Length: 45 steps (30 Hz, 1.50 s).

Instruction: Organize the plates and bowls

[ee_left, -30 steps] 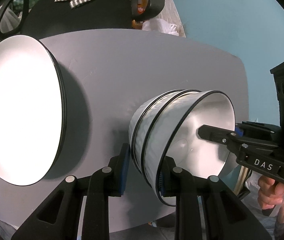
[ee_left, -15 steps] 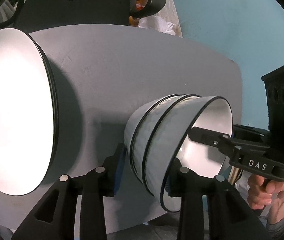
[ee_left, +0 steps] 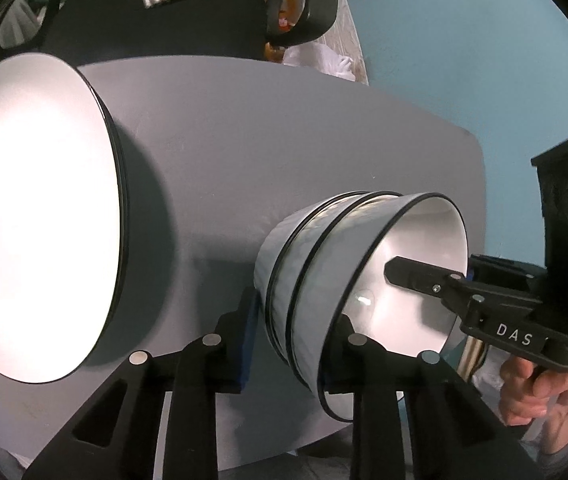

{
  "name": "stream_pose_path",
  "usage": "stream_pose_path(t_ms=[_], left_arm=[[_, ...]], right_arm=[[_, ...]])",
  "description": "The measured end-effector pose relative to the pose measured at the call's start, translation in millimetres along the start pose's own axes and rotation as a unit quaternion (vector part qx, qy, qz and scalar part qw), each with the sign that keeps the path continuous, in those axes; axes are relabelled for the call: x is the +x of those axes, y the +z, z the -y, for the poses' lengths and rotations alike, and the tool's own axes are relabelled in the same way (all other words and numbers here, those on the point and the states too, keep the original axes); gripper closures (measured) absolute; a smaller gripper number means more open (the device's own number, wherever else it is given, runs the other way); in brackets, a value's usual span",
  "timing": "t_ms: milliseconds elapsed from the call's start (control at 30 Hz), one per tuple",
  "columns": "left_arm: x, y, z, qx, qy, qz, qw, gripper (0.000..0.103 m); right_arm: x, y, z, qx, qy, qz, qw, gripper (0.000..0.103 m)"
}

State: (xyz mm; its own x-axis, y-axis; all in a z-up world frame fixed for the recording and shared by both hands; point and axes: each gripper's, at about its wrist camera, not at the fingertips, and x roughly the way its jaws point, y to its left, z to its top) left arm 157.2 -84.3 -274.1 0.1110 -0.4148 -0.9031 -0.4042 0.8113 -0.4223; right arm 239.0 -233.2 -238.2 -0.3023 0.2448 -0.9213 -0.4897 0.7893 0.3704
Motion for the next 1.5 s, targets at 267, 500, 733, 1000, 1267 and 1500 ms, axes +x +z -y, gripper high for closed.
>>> stream_pose_path(t_ms=[267,500,733,1000,1267,1500], left_arm=[[-10,1,1,0.012,0.014,-0.002,0.9998,0.081],[-29,1,6,0.020,0.023,0.005,0.9995,0.081],[-50,-3,5,0.020,0.029,0.022,0.9991,0.081],[-90,-7,-21,0.006,0.031,0.050,0.9983,0.081],[-120,-4,-59,-0.009,0.041,0.073,0.9964,0.081],[-126,5,-105,-0.033,0.049,0.077,0.9953,0.081]], right_arm=[[0,0,-6,-0.001,-0.009,-0.002,1.000,0.084],[-6,-4,-15,0.001,-0.004,-0.001,1.000,0.084],[-17,-4,-35,-0.007,-0.005,0.006,1.000,0.084],[-29,4,-73,-0.034,-0.004,0.019,0.999,0.084],[-29,22,-117,-0.064,-0.006,0.030,0.997,0.084],[-10,40,-156,-0.081,-0.006,0.024,0.996,0.084]])
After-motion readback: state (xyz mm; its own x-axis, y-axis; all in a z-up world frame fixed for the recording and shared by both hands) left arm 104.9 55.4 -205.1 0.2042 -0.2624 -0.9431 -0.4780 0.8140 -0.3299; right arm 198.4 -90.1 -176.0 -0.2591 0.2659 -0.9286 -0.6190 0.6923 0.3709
